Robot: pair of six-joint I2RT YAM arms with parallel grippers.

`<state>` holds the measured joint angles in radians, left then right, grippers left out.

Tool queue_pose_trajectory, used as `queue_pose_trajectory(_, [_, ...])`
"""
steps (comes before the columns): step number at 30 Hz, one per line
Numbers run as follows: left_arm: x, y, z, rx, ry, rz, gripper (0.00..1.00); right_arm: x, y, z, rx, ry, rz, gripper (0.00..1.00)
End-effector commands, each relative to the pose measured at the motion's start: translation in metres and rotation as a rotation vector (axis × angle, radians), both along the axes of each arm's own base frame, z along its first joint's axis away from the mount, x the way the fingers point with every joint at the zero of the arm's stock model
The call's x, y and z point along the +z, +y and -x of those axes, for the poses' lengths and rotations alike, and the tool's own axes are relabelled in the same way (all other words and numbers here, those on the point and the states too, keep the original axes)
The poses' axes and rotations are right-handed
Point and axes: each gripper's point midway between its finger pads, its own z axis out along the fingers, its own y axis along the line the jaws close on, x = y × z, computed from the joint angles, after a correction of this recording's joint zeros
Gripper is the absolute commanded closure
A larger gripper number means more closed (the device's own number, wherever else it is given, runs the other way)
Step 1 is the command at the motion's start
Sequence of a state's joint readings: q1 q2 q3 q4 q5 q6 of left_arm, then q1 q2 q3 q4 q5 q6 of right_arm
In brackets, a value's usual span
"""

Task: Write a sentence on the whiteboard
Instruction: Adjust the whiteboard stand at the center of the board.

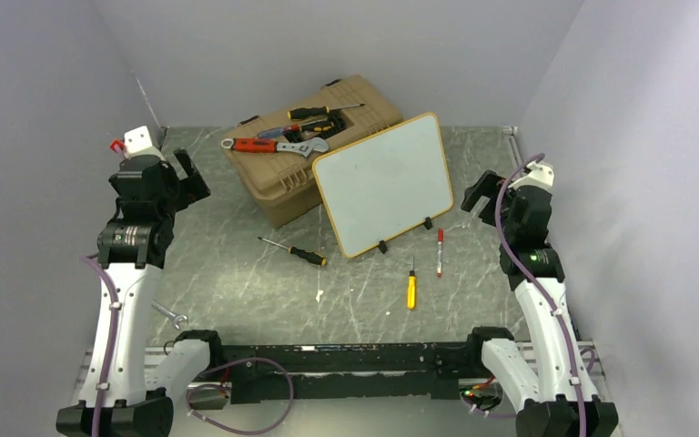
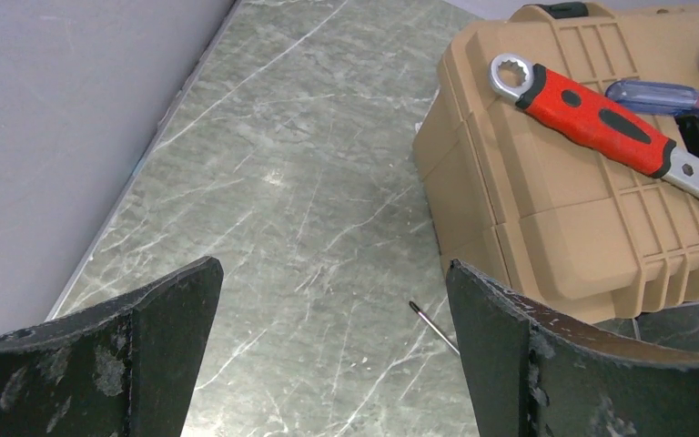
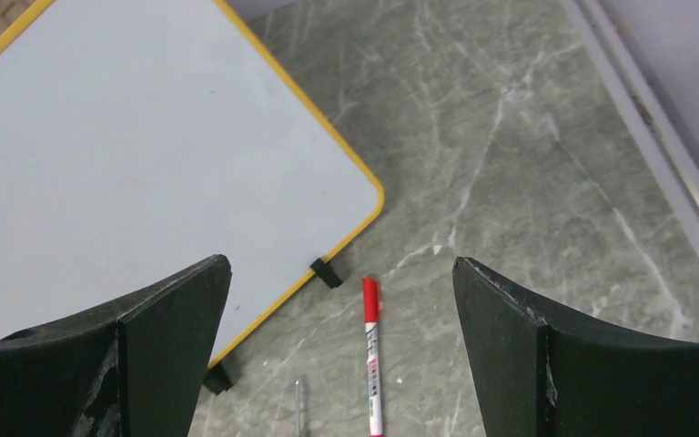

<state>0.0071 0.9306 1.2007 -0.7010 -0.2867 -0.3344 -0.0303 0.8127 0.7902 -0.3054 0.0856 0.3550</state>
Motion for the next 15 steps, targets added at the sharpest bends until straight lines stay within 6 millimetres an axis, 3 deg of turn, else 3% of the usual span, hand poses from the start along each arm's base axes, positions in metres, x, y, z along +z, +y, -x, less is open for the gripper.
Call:
queue_pose_trajectory(1, [0.000, -0.001, -0.005, -0.007, -0.014, 0.007, 0.01, 0.008, 0.025, -0.002, 0.171, -0.034, 0.014, 0.05])
queue_pose_trajectory(7, [-0.008, -0.003, -0.006, 0.002, -0.020, 0.039, 0.01, -0.022, 0.064, 0.002, 0.319, 0.039, 0.002, 0.10])
queue_pose_trajectory(15, [-0.021, -0.013, -0.001, -0.029, 0.029, 0.083, 0.01, -0.073, 0.156, 0.003, 0.534, 0.144, 0.013, 0.22])
